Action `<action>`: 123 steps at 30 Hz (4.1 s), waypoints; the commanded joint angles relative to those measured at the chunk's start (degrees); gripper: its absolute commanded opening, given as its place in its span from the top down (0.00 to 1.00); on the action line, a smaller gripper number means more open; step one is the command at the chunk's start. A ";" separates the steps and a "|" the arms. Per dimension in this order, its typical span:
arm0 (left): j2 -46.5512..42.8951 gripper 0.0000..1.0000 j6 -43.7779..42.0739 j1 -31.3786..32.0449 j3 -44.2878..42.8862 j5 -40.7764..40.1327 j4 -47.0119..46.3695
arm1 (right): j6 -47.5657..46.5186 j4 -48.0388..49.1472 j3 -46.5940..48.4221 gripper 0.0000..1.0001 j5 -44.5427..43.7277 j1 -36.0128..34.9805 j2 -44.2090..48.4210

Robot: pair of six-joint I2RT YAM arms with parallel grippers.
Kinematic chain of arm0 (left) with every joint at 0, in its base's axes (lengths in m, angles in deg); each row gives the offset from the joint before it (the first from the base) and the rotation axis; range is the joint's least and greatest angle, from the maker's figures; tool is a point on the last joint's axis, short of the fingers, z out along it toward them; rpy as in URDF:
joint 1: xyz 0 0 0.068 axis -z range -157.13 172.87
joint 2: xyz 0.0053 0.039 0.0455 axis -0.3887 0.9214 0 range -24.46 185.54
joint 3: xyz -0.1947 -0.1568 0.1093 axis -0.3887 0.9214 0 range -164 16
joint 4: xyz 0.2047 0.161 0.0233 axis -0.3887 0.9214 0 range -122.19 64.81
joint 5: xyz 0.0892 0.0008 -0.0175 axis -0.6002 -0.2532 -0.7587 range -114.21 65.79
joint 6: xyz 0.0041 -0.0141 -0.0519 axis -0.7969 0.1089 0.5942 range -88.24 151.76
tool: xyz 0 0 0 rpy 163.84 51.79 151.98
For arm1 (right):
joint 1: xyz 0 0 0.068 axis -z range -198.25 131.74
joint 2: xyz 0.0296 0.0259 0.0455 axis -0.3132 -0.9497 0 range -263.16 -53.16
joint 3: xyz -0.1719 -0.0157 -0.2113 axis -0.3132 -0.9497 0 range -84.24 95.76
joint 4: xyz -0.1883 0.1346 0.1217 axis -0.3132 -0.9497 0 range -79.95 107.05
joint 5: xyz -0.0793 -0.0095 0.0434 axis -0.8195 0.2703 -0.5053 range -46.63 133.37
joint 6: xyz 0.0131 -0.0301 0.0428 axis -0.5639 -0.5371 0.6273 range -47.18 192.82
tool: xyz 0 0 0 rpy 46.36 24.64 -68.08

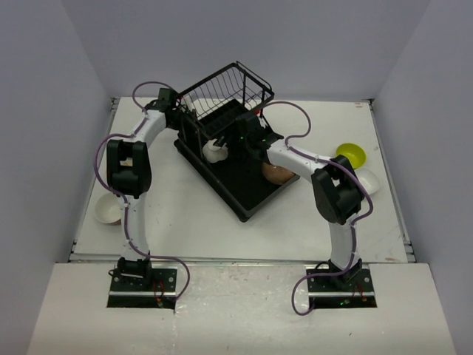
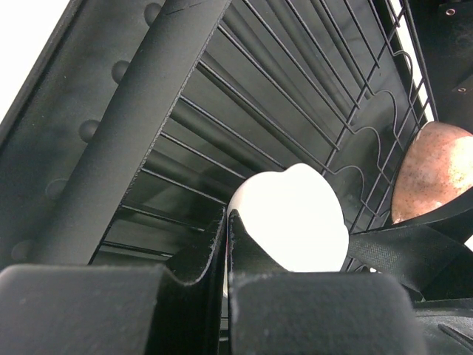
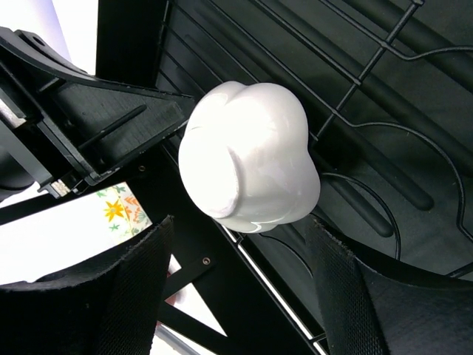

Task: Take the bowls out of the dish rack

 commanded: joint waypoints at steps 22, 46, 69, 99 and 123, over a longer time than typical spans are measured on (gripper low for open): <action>-1.37 1.00 0.41 0.99 -0.08 3.07 3.14 | 2.55 -4.31 -2.26 0.27 -4.81 0.15 -2.80; -3.30 1.00 0.23 0.99 1.24 4.21 2.79 | 11.43 -11.25 -8.15 0.30 -9.65 -3.46 -1.22; -1.19 1.00 0.67 0.37 0.36 4.39 2.52 | 6.95 -12.31 -6.12 0.30 -16.77 -3.55 8.45; -3.39 1.00 0.50 0.29 3.52 5.71 1.73 | 4.23 -7.65 4.16 0.35 -10.97 -1.87 -2.19; -1.54 1.00 0.67 0.02 1.50 6.15 1.82 | 2.55 -2.03 -2.97 0.27 -12.55 -2.58 6.25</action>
